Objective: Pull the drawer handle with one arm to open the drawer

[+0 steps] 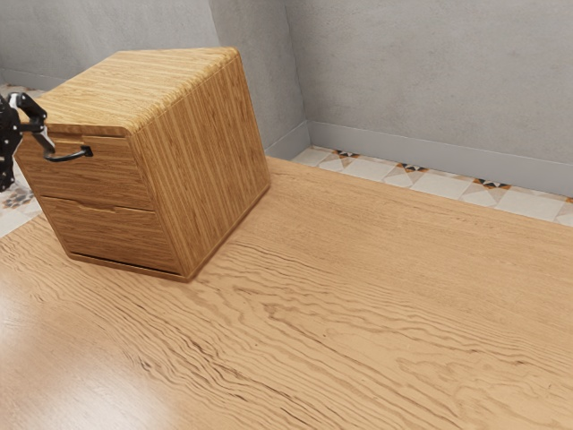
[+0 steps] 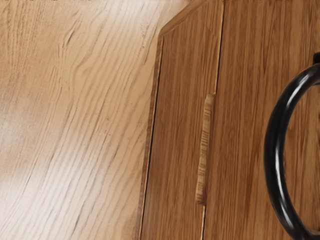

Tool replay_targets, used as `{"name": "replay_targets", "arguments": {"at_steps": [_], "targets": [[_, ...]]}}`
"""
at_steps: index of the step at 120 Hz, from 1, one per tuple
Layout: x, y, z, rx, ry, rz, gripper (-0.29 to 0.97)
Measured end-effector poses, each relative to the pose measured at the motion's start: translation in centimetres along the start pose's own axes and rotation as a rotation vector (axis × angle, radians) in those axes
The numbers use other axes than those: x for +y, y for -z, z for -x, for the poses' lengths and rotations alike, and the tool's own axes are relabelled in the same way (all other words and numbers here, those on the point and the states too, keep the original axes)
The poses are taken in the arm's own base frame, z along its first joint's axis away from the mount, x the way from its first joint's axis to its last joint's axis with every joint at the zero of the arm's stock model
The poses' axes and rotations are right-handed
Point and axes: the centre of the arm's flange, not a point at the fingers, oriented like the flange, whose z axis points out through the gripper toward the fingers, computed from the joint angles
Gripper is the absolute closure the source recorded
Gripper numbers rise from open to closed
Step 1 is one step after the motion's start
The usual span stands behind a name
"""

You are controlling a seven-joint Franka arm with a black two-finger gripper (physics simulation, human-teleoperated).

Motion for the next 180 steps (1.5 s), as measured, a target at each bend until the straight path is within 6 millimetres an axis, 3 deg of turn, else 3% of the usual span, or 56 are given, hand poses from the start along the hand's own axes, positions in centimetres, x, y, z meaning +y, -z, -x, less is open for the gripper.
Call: {"name": "replay_targets", "arguments": {"at_steps": [31,93,148,180], "targets": [[0.8,-0.7,0.9,0.002,-0.026,0.020,0.00],[3.5,-3.9,-0.7,0.012,-0.046,0.042,0.00],[2.7,-5.6,-0.8,0.009,-0.060,0.049,0.00],[2.6,-5.6,-0.9,0.013,-0.064,0.058,0.25]]}}
